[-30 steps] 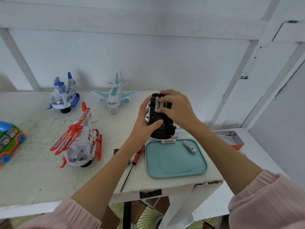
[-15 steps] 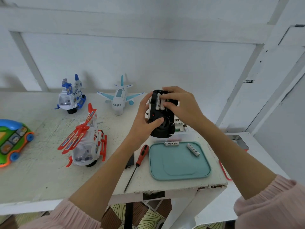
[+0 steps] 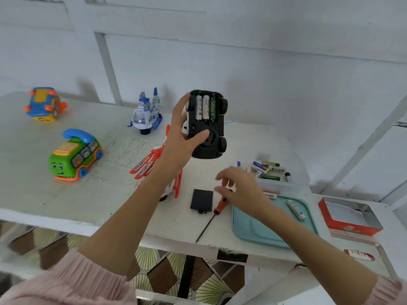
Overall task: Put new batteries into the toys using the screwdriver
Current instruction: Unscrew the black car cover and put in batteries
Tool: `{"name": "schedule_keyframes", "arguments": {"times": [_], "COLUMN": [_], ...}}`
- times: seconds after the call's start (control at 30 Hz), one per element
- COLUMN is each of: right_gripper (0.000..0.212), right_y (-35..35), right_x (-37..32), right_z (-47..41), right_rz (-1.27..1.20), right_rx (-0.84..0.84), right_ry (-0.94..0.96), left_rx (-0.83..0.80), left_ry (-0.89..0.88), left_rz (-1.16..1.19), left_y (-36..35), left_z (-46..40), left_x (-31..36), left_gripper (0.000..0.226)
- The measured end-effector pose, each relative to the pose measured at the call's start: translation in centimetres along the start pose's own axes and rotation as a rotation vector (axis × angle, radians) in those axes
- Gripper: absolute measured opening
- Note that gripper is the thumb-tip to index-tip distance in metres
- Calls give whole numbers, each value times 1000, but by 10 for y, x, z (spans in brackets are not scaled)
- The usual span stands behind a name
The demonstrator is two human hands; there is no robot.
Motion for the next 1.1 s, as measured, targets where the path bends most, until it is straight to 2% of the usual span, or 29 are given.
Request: {"name": "schedule_keyframes", "arguments": {"times": [0.1, 0.2, 0.37, 0.47, 0.57, 0.7, 0.83, 0.97, 1.1], "right_gripper": [33, 47, 53, 48, 42, 35, 32, 28, 17], "right_y": [-26, -39, -47, -51, -57, -57, -47, -8, 44], "right_x": [-3, -7, -18, -20, -18, -26, -27, -10, 14], "right_z": [-11, -19, -26, -29, -30, -32, -30, -19, -2], "right_rz": [272, 530, 616, 512, 300, -103, -280, -431, -570], "right_rx": [-160, -215, -210, -244, -312, -305, -324, -211, -12], "right_ry": [-21, -26, -12, -85, -164, -120, -112, -139, -179], "left_rx": [19, 32, 46, 48, 54, 66, 73, 96, 139], "left_ry": [2, -4, -12, -18, -8, 0, 3, -1, -17], "left_rz": [6, 2, -8, -13, -14, -12, -6, 13, 44], "left_y": [2, 4, 7, 6, 6, 8, 8, 11, 15], "left_z": [8, 13, 18, 19, 21, 21, 19, 14, 8], "left_x": [1, 5, 12, 15, 16, 17, 17, 16, 16], "left_gripper": [74, 73, 74, 75, 76, 76, 76, 76, 75]}}
Point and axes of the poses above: each hand's wrist, its own z-axis away from the middle knuckle, its own y-axis out of the back of the hand, x = y × z, the point moved 7 cm from there along -z, towards the middle knuckle, and after that the axes turned 13 degrees about -x, right-handed, at the moved point
